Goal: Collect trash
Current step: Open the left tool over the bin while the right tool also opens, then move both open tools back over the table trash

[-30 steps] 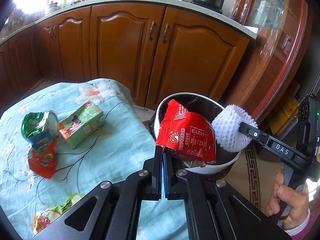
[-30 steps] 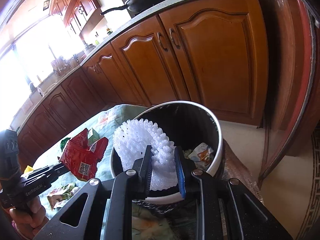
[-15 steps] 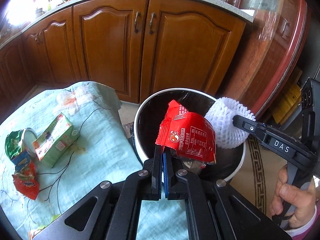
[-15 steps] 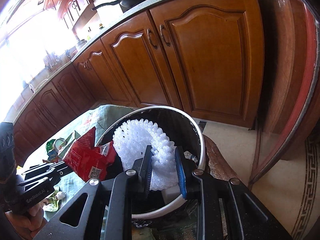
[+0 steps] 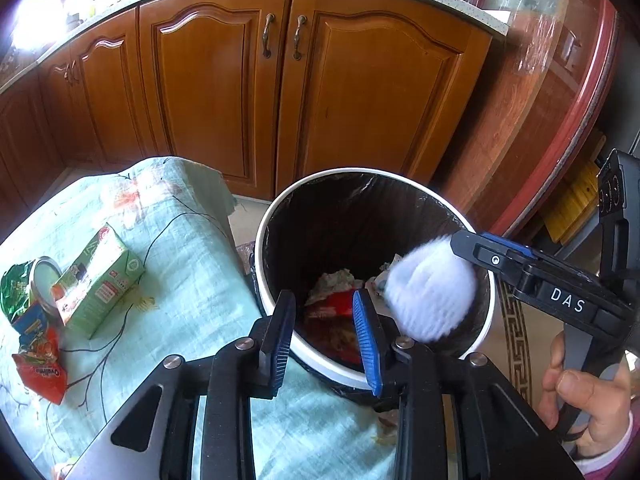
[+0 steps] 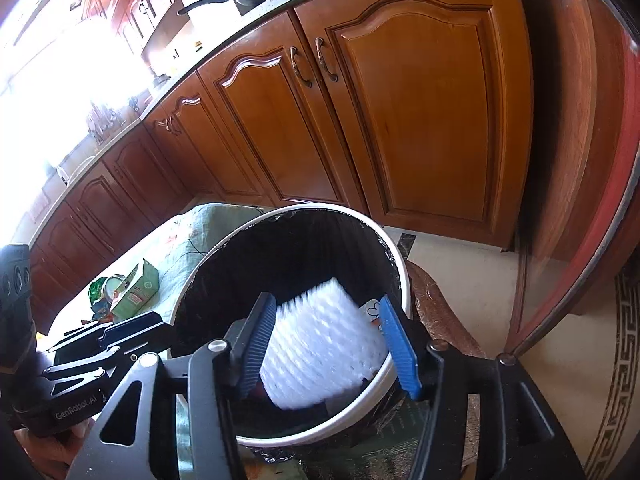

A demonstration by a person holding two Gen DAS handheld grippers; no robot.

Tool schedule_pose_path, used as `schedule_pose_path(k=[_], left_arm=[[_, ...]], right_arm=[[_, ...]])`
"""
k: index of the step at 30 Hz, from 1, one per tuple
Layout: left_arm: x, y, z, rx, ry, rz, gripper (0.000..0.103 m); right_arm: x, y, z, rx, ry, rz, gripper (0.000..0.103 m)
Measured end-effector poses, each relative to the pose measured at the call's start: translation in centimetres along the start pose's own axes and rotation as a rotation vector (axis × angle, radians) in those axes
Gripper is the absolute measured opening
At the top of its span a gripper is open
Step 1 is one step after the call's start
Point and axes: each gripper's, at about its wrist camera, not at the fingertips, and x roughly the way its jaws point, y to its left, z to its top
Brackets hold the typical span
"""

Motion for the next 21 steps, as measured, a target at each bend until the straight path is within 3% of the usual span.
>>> schedule_pose_path(k=[9,21], left_arm=[[-2.7,2.1,-2.2,-0.064,-0.029,0.005,0.048],[-8.4,6.5,-5.9,-0.181,-0.074,0.043,0.051]], right_arm=[[-1.4,0.7,-1.0,0.021,-0.041,0.034,0.079],[-3.5,4.0,-2.3,0.018,-0.084,0.107,0.083]])
